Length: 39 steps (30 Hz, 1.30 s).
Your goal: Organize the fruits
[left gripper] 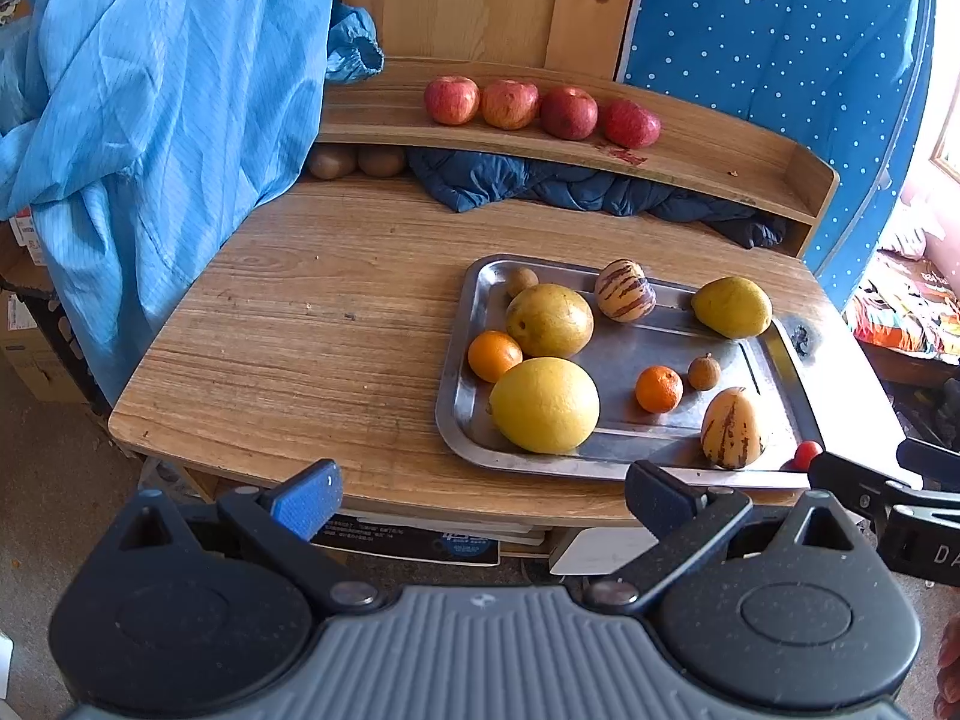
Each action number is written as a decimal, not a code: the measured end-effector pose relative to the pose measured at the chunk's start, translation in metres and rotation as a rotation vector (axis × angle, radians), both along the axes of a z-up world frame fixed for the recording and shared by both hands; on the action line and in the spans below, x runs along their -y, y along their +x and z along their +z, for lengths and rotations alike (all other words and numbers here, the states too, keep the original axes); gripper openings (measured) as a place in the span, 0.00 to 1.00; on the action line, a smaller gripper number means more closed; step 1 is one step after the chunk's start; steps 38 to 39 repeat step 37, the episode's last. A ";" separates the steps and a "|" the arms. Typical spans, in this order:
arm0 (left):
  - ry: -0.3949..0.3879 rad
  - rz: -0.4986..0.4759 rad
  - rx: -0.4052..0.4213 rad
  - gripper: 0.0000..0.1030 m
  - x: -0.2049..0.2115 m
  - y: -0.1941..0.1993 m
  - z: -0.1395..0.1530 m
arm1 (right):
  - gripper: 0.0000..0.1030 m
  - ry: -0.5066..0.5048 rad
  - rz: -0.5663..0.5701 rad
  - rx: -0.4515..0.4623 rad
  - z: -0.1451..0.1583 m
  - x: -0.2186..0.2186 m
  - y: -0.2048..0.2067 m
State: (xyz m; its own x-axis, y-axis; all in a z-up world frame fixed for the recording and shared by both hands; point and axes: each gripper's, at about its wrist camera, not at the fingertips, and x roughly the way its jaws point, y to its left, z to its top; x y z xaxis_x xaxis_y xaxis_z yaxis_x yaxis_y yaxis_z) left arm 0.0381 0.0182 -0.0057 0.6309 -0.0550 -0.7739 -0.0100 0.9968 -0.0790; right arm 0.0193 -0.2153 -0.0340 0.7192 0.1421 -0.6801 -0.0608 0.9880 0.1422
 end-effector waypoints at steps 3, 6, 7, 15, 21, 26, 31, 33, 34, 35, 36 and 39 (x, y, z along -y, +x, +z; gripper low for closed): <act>-0.019 0.000 -0.003 0.99 -0.002 0.002 -0.001 | 0.99 -0.003 -0.002 -0.005 -0.001 0.000 0.001; -0.044 0.003 0.005 0.99 -0.005 0.002 0.000 | 0.99 0.000 -0.003 0.003 0.000 -0.001 0.002; -0.046 0.004 0.004 0.99 -0.005 0.003 0.000 | 0.99 0.001 -0.002 0.006 0.000 -0.001 0.003; -0.091 -0.016 -0.007 0.99 -0.006 0.003 -0.002 | 0.99 -0.009 0.008 0.000 0.000 -0.006 0.001; -0.135 0.000 -0.027 0.99 -0.012 0.004 -0.004 | 0.99 -0.012 0.005 -0.004 -0.001 -0.007 0.000; -0.125 0.002 -0.036 0.99 -0.013 0.004 -0.006 | 0.99 -0.014 0.009 -0.002 -0.001 -0.007 -0.001; -0.134 -0.001 -0.015 0.99 -0.014 0.000 -0.004 | 0.99 -0.008 0.015 -0.008 -0.002 -0.009 -0.003; -0.144 0.003 -0.015 0.99 -0.015 0.001 -0.004 | 0.99 -0.003 0.018 -0.015 -0.002 -0.009 -0.003; -0.144 0.004 -0.016 0.99 -0.017 0.001 -0.004 | 0.99 -0.004 0.018 -0.017 -0.003 -0.009 -0.003; -0.144 0.005 -0.016 0.99 -0.017 0.001 -0.004 | 0.99 -0.004 0.019 -0.017 -0.002 -0.010 -0.003; -0.144 0.005 -0.016 0.99 -0.018 0.001 -0.004 | 0.99 -0.003 0.020 -0.016 -0.002 -0.010 -0.003; -0.144 0.004 -0.016 0.99 -0.018 0.001 -0.004 | 0.99 -0.003 0.020 -0.015 -0.002 -0.011 -0.004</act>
